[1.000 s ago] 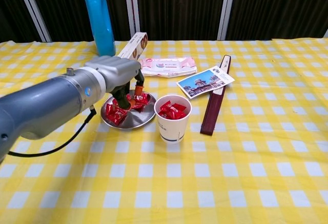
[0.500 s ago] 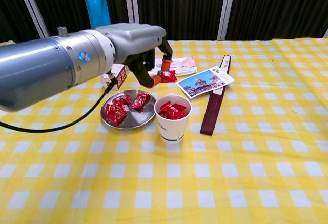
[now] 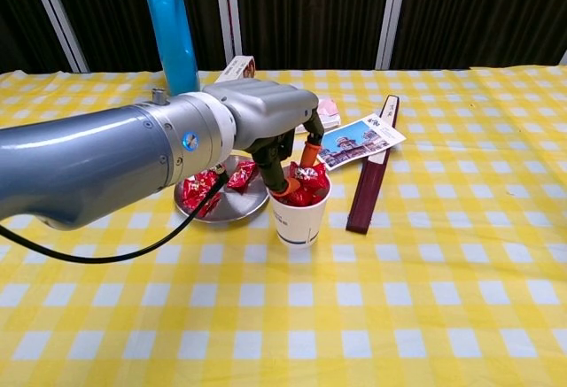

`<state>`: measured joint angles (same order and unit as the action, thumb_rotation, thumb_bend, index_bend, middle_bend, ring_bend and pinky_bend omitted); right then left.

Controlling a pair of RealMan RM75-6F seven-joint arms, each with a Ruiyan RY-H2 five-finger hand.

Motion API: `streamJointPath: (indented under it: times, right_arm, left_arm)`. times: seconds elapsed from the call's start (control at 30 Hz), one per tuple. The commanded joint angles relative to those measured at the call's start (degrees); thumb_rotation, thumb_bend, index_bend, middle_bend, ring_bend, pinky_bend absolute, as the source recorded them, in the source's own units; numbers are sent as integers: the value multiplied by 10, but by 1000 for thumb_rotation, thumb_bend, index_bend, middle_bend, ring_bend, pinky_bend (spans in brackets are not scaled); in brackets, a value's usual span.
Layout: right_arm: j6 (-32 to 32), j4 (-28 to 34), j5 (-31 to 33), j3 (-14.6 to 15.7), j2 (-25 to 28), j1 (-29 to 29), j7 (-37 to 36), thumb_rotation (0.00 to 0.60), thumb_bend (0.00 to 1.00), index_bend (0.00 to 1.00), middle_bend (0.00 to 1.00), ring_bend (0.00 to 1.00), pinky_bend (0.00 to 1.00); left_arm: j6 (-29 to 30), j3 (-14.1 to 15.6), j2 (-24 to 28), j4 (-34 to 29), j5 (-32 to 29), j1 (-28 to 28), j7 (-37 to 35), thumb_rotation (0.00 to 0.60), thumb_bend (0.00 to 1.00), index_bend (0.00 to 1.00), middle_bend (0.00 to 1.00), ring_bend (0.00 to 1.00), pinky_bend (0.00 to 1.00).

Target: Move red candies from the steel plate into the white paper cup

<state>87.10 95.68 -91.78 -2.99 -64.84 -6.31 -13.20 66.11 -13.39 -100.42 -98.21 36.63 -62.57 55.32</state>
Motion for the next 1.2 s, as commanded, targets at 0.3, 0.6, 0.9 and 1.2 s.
streamJointPath:
  times: [0.3,0.6,0.9,1.2]
  right_arm:
    - [1,-1,-1,0,0,0,1,600,388,0,0,0,0]
    - [1,-4,-1,1,0,0,0,600,388,0,0,0,0]
    - [-7,-9,2,3,-3,-1,16,600,387,0,0,0,0]
    - [-3,-24,9,0,-14,2,79,600,387,0,0,0,0]
  left_arm:
    - [27,-22,2,-9,26,9,-43,600,300,376,910,960,1000]
    - [109,-14,72,-91,116,77,-113,600,297,352,891,942,1000]
    - [205,83,206,-169,261,213,-221,600,274,265,597,691,813]
    - [324,255,330,-85,457,400,-371,600,108,44,90,118,258]
